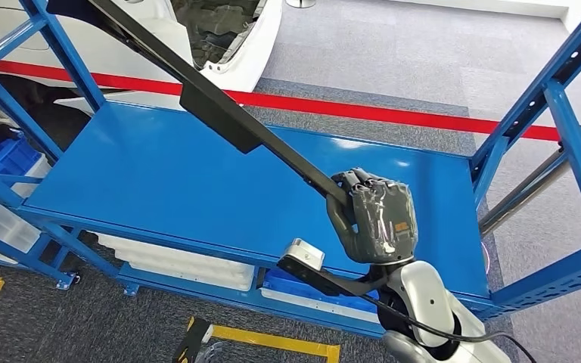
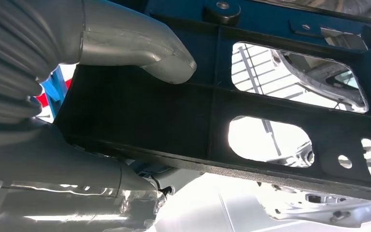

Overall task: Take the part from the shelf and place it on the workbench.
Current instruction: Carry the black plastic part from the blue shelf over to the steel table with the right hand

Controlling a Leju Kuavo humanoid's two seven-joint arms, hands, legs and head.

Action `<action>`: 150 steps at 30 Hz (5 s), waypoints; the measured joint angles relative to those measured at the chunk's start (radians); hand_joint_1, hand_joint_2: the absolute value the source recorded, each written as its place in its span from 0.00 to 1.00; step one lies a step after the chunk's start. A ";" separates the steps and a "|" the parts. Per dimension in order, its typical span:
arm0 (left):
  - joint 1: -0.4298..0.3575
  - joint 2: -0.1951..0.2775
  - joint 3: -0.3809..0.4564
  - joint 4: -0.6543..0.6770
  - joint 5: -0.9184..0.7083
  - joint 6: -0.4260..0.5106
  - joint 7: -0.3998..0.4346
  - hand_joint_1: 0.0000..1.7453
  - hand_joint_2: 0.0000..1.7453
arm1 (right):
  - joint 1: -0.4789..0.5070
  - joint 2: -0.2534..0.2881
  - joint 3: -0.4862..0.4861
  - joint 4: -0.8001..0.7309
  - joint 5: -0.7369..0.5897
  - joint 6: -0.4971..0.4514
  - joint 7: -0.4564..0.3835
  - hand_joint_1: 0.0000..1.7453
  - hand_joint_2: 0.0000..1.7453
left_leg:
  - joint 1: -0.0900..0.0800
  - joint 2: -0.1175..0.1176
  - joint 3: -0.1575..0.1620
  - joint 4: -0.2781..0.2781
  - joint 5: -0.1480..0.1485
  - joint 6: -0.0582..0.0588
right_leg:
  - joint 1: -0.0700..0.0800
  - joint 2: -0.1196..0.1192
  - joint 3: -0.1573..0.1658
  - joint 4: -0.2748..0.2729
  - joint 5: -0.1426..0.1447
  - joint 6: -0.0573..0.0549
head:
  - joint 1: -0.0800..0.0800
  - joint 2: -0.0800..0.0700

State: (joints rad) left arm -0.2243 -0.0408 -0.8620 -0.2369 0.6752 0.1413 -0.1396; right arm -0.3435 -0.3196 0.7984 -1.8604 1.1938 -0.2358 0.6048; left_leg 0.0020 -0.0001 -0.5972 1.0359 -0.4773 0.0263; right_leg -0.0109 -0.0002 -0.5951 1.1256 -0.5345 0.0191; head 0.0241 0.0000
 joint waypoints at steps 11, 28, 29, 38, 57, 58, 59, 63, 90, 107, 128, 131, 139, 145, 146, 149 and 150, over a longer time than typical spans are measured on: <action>0.001 0.000 0.000 0.000 -0.002 -0.008 0.002 0.00 1.00 | -0.001 0.000 0.001 -0.001 0.001 -0.001 0.002 0.94 1.00 | 0.008 -0.002 -0.094 0.253 -0.150 -0.053 | -0.002 -0.009 0.014 -0.109 0.055 -0.037 | -0.031 0.000; -0.003 0.001 0.000 0.000 -0.006 -0.007 0.006 0.00 1.00 | 0.002 -0.001 0.000 0.002 -0.003 -0.011 -0.004 0.94 1.00 | 0.003 0.003 -0.002 -0.004 -0.002 0.004 | -0.005 -0.005 -0.077 0.160 -0.084 0.017 | -0.006 0.000; -0.003 0.001 0.000 0.000 -0.006 -0.007 0.006 0.00 1.00 | 0.001 -0.001 0.000 0.002 -0.003 -0.011 -0.004 0.94 1.00 | 0.002 0.003 -0.007 -0.002 0.002 0.003 | -0.004 -0.005 -0.039 0.108 -0.057 0.012 | -0.003 0.000; -0.008 0.002 0.000 0.000 -0.006 -0.009 0.007 0.00 1.00 | -0.002 -0.001 0.000 0.003 -0.007 -0.016 -0.004 0.94 1.00 | -0.001 0.000 -0.041 0.055 -0.028 -0.043 | 0.001 -0.008 0.070 -0.132 0.024 -0.036 | -0.005 0.000; -0.005 0.004 0.000 0.000 -0.003 -0.008 0.007 0.00 1.00 | -0.012 0.000 0.002 0.009 -0.030 -0.017 -0.003 0.94 1.00 | 0.010 0.003 0.009 -0.006 -0.009 -0.001 | -0.003 -0.006 -0.102 0.165 -0.099 0.018 | -0.015 0.000; -0.005 0.004 0.000 0.000 -0.003 -0.007 0.006 0.00 1.00 | -0.012 0.000 0.003 0.009 -0.031 -0.017 -0.003 0.94 1.00 | 0.009 0.003 0.001 -0.004 -0.004 -0.002 | -0.004 -0.006 -0.092 0.168 -0.094 0.019 | -0.012 0.000; -0.004 0.004 0.000 0.000 -0.003 -0.007 0.006 0.00 1.00 | -0.012 0.000 0.003 0.010 -0.032 -0.016 -0.002 0.94 1.00 | 0.009 0.002 -0.005 -0.002 0.000 -0.003 | -0.004 -0.006 -0.064 0.132 -0.072 0.018 | -0.009 0.000; -0.004 0.004 0.000 0.000 -0.003 -0.005 0.005 0.00 1.00 | -0.015 0.000 0.003 0.010 -0.033 -0.016 -0.001 0.94 1.00 | 0.006 0.002 -0.022 0.004 0.015 -0.021 | 0.000 -0.003 0.063 -0.091 -0.001 0.004 | 0.004 0.000; -0.007 0.005 0.000 0.000 -0.011 -0.009 0.017 0.00 1.00 | 0.001 0.000 0.001 0.017 -0.033 -0.026 0.011 0.94 1.00 | 0.006 0.015 -0.010 -0.002 0.001 0.000 | -0.004 -0.005 -0.057 0.110 -0.056 0.024 | -0.012 0.000; -0.008 0.006 0.000 0.000 -0.015 -0.006 0.023 0.00 1.00 | 0.004 -0.001 -0.002 0.022 -0.043 -0.031 0.011 0.94 1.00 | 0.007 -0.014 0.010 0.085 -0.062 -0.042 | 0.003 0.023 -0.003 -0.103 0.060 -0.031 | -0.038 0.000; -0.015 0.007 0.000 0.000 -0.019 -0.008 0.029 0.00 1.00 | 0.002 -0.003 -0.006 0.025 -0.068 -0.044 0.014 0.94 1.00 | 0.003 0.057 0.026 -0.003 -0.032 -0.035 | 0.001 -0.021 0.012 -0.109 0.048 -0.019 | 0.018 0.000; -0.015 0.007 0.000 0.000 -0.019 -0.008 0.030 0.00 1.00 | 0.002 -0.004 -0.006 0.025 -0.071 -0.047 0.014 0.94 1.00 | 0.007 0.022 -0.027 0.129 -0.114 -0.047 | -0.002 -0.008 0.009 -0.113 0.056 -0.032 | 0.002 0.000; -0.011 0.008 0.000 0.000 -0.017 -0.007 0.033 0.00 1.00 | 0.001 -0.004 -0.005 0.027 -0.092 -0.059 0.016 0.94 1.00 | 0.010 -0.036 0.020 0.025 -0.030 -0.033 | 0.002 0.052 0.000 -0.098 0.057 -0.027 | -0.031 0.000; -0.012 0.008 0.001 0.000 -0.016 -0.004 0.035 0.00 1.00 | -0.002 -0.004 -0.005 0.027 -0.106 -0.071 0.017 0.94 1.00 | 0.009 -0.017 0.026 -0.014 -0.015 -0.006 | -0.004 0.041 -0.034 -0.049 0.028 0.005 | -0.019 0.000; -0.013 0.008 0.001 0.000 -0.017 -0.004 0.035 0.00 1.00 | -0.003 -0.004 -0.005 0.027 -0.107 -0.074 0.017 0.94 1.00 | 0.010 -0.009 0.025 -0.017 -0.013 -0.002 | -0.004 0.024 -0.057 0.003 -0.004 0.009 | -0.012 0.000; -0.010 0.008 0.001 0.000 -0.017 -0.004 0.036 0.00 1.00 | -0.002 -0.004 -0.005 0.028 -0.107 -0.081 0.016 0.94 1.00 | 0.008 0.016 0.020 -0.016 -0.012 0.001 | -0.005 0.009 -0.128 0.167 -0.071 0.016 | 0.006 0.000; -0.009 0.008 0.001 0.000 -0.018 -0.004 0.036 0.00 1.00 | -0.001 -0.004 -0.005 0.029 -0.107 -0.082 0.016 0.94 1.00 | 0.008 0.024 0.020 -0.016 -0.012 0.001 | -0.005 0.008 -0.123 0.166 -0.061 0.015 | 0.010 0.000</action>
State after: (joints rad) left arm -0.2337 -0.0325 -0.8614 -0.2369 0.6574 0.1371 -0.1040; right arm -0.3441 -0.3236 0.7939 -1.8317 1.0864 -0.3176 0.6208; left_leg 0.0098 0.0240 -0.5774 1.0199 -0.4894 0.0268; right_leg -0.0162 0.0074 -0.7180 1.2918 -0.5954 0.0342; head 0.0340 0.0000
